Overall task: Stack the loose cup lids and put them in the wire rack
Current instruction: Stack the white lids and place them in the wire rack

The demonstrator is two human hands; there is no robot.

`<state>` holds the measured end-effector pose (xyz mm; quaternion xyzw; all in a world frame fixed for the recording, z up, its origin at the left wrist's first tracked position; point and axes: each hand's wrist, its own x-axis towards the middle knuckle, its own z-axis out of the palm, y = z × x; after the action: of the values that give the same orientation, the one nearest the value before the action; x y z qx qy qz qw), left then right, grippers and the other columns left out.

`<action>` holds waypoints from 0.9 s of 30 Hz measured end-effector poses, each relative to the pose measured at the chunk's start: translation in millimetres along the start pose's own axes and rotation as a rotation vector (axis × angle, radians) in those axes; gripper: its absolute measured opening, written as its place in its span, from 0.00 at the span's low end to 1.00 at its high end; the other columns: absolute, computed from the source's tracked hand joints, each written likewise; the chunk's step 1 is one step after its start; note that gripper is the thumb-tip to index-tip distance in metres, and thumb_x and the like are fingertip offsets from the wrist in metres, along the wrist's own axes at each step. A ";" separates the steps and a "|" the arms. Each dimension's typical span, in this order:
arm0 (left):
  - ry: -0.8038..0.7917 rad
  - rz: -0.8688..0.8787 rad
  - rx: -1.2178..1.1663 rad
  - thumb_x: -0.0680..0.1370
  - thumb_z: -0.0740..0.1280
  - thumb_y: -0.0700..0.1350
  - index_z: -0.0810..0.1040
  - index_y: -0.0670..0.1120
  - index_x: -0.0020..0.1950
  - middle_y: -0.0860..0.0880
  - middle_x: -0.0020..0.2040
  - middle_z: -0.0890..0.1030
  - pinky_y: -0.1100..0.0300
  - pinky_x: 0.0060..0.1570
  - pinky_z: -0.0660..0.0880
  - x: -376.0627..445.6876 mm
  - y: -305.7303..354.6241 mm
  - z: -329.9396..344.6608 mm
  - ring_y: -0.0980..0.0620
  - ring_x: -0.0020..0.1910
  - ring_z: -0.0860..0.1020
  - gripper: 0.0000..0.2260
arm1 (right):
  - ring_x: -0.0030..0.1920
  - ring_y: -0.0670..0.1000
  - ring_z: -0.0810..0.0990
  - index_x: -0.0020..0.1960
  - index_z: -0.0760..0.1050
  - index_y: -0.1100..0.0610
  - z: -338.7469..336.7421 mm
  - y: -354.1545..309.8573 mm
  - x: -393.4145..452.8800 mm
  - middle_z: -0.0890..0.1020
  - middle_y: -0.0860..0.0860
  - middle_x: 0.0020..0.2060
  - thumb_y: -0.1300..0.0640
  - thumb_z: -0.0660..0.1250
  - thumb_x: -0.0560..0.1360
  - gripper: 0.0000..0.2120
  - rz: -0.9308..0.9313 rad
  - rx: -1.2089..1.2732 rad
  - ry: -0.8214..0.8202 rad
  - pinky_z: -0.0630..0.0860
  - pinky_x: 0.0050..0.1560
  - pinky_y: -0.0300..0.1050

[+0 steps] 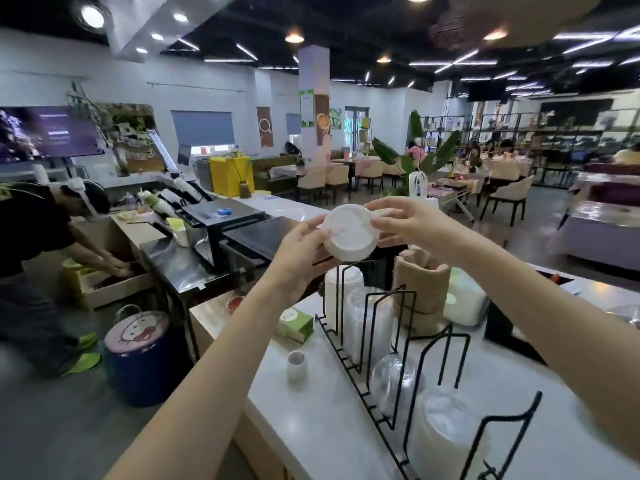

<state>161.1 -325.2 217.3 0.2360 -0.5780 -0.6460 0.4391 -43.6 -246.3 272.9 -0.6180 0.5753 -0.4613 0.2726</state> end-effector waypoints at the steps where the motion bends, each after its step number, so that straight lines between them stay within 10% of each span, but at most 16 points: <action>1: 0.025 0.012 0.006 0.85 0.66 0.42 0.75 0.47 0.71 0.41 0.65 0.82 0.51 0.57 0.84 11.3 -0.3 -0.5 0.42 0.63 0.83 0.14 | 0.54 0.54 0.86 0.63 0.79 0.57 -2.3 4.7 12.7 0.86 0.58 0.53 0.60 0.69 0.79 0.13 -0.001 0.010 0.006 0.84 0.51 0.44; 27: 0.360 -0.062 0.109 0.79 0.76 0.44 0.83 0.43 0.55 0.41 0.54 0.87 0.57 0.52 0.85 107.1 -108.6 -40.6 0.45 0.56 0.87 0.08 | 0.41 0.50 0.83 0.58 0.82 0.50 7.8 135.5 130.8 0.85 0.52 0.46 0.50 0.71 0.78 0.10 0.299 -0.037 -0.123 0.79 0.37 0.38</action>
<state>108.3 -442.9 126.3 0.3892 -0.5166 -0.5743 0.5018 -110.5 -399.3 185.5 -0.5574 0.6515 -0.3662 0.3617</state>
